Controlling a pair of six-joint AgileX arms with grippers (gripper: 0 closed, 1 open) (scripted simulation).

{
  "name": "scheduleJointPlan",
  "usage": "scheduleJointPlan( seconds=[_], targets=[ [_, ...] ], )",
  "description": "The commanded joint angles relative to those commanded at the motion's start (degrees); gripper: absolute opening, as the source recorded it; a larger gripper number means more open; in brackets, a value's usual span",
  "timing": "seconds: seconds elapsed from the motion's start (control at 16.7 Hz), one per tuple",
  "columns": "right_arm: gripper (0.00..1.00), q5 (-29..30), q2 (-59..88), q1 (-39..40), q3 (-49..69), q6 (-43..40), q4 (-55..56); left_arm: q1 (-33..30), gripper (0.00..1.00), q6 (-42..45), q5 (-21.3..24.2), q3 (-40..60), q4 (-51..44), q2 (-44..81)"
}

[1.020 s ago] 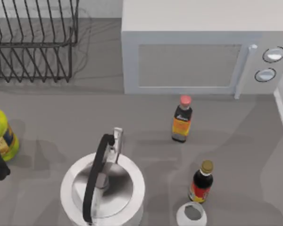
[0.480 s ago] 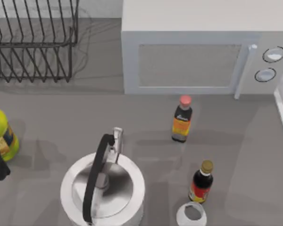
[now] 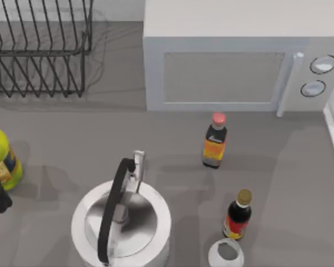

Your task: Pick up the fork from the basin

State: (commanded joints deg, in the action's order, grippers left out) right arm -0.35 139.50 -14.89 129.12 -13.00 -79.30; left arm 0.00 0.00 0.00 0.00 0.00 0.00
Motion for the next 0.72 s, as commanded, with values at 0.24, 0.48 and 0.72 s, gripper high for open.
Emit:
scheduleJointPlan(
  seconds=[0.24,0.48,0.72],
  targets=[
    [0.00,0.13,-7.43,4.94,-8.82,6.28,-7.45,0.00,1.00,0.00,0.00,0.00,0.00,0.00],
    [0.00,0.22,-17.72,13.78,-21.37,15.60,-13.83,0.00,1.00,0.00,0.00,0.00,0.00,0.00],
    [0.00,-0.12,-26.62,25.69,-30.60,25.56,-14.31,0.00,1.00,0.00,0.00,0.00,0.00,0.00]
  ],
)
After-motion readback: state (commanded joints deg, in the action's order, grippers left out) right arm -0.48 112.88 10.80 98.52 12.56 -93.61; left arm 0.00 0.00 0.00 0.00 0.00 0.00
